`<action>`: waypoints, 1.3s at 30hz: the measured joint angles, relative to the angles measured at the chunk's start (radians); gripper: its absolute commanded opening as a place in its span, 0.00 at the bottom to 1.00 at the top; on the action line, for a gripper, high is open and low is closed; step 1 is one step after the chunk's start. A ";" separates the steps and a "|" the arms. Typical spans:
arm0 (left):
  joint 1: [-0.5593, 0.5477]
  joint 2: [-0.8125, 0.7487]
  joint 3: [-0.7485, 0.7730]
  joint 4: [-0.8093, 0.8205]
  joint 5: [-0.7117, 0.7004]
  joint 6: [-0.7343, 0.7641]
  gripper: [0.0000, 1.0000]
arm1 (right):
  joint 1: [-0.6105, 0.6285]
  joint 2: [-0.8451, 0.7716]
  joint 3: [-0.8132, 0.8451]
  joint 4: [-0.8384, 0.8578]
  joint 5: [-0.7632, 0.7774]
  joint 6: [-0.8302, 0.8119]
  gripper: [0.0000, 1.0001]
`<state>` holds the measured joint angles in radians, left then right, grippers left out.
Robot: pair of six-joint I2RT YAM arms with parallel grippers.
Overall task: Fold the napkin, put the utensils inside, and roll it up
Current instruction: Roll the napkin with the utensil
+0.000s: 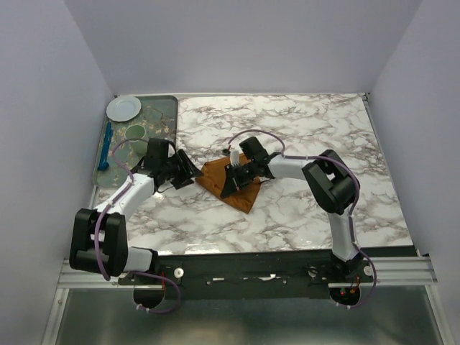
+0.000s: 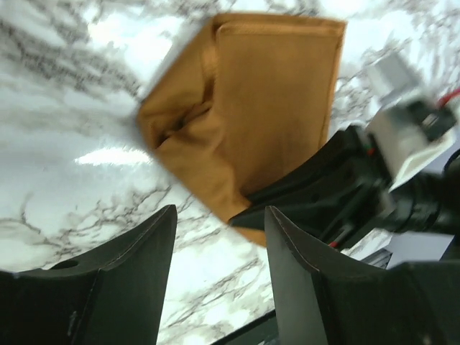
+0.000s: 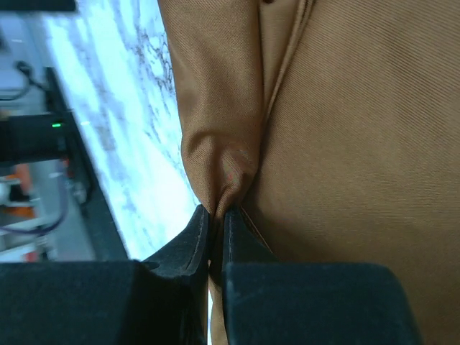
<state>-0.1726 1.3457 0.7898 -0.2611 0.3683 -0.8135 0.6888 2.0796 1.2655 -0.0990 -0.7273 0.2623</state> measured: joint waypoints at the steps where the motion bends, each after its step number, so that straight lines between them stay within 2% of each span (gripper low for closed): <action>1: -0.003 0.000 -0.017 -0.002 0.006 -0.003 0.56 | -0.012 0.012 0.006 -0.001 -0.031 0.012 0.01; 3: -0.012 0.000 -0.056 -0.003 0.014 -0.013 0.47 | -0.045 0.049 0.019 -0.002 -0.114 0.047 0.01; 9: -0.082 -0.002 -0.121 0.080 0.051 -0.074 0.30 | -0.093 0.106 0.040 -0.008 -0.241 0.102 0.01; 18: -0.154 0.093 -0.122 0.270 0.075 -0.156 0.22 | -0.101 0.128 0.071 -0.047 -0.274 0.110 0.02; 24: -0.159 0.187 -0.114 0.341 0.068 -0.187 0.15 | -0.101 0.129 0.086 -0.082 -0.269 0.093 0.11; 28: -0.156 0.240 -0.113 0.349 0.034 -0.203 0.14 | -0.101 0.123 0.091 -0.110 -0.246 0.071 0.24; 31: -0.152 0.258 -0.113 0.363 0.029 -0.210 0.12 | -0.098 0.088 0.092 -0.164 -0.179 0.038 0.38; 32: -0.151 0.261 -0.113 0.367 0.029 -0.210 0.12 | -0.094 0.076 0.092 -0.182 -0.148 0.023 0.46; 35: -0.145 0.269 -0.117 0.378 0.029 -0.212 0.11 | -0.072 0.003 0.090 -0.257 -0.010 -0.043 0.64; 39: -0.128 0.275 -0.120 0.393 0.028 -0.213 0.09 | -0.005 -0.156 0.064 -0.307 0.242 -0.148 0.68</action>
<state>-0.3008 1.6207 0.6697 0.1314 0.3965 -1.0264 0.6842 1.9232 1.3293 -0.4057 -0.4850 0.1143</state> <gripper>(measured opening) 0.106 0.661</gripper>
